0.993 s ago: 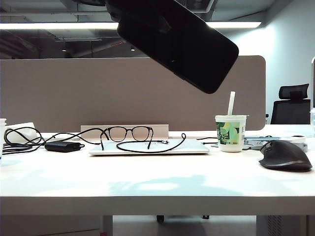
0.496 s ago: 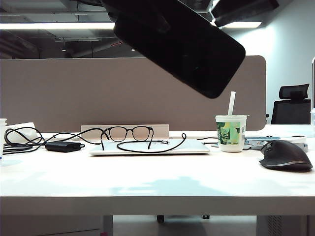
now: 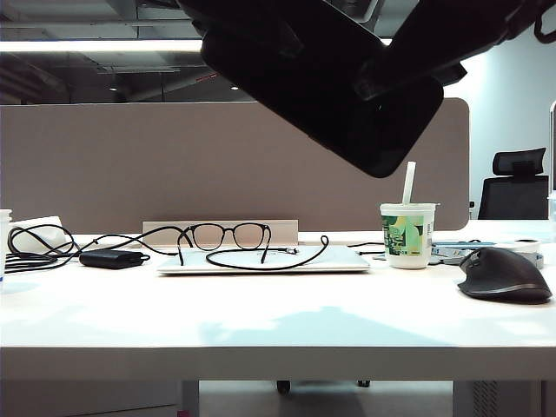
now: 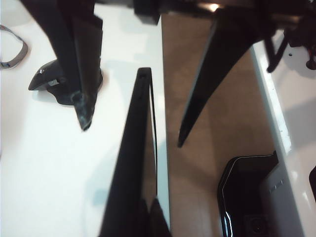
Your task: Pick up the black phone, pick up the charger plug, insert the charger plug into the phone's charging port, and finally place the connected phone back on the desk.
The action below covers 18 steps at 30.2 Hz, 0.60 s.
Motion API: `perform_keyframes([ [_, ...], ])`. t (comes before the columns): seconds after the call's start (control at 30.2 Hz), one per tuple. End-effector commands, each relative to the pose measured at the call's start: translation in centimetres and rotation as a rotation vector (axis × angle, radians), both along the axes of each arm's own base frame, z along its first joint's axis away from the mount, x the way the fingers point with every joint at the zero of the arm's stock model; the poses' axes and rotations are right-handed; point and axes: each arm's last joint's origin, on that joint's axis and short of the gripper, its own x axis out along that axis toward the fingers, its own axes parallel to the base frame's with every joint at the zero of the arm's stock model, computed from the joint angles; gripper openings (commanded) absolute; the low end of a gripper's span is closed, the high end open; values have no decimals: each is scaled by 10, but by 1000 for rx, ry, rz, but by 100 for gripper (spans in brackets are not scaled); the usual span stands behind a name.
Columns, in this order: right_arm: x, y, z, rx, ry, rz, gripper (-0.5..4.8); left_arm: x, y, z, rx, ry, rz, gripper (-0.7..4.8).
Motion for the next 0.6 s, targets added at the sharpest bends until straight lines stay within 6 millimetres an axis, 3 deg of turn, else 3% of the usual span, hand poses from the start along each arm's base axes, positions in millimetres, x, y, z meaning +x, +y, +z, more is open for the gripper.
perform_keyframes([
  [0.03, 1, 1, 2, 12, -21, 19, 360, -1, 0, 6, -33, -29, -20, -6],
  [0.3, 2, 2, 1, 18, -13, 30, 353, -1, -1, 6, -33, -41, -29, -7],
  [0.46, 2, 6, -2, 14, -3, 47, 321, -1, -1, 6, -31, -61, -45, -6],
  [0.5, 2, 7, -3, 13, -2, 49, 296, -1, -1, 6, -32, -62, -46, -6],
  [0.6, 2, 12, -4, 11, -6, 64, 157, -1, -1, 6, -31, -61, -45, -6],
])
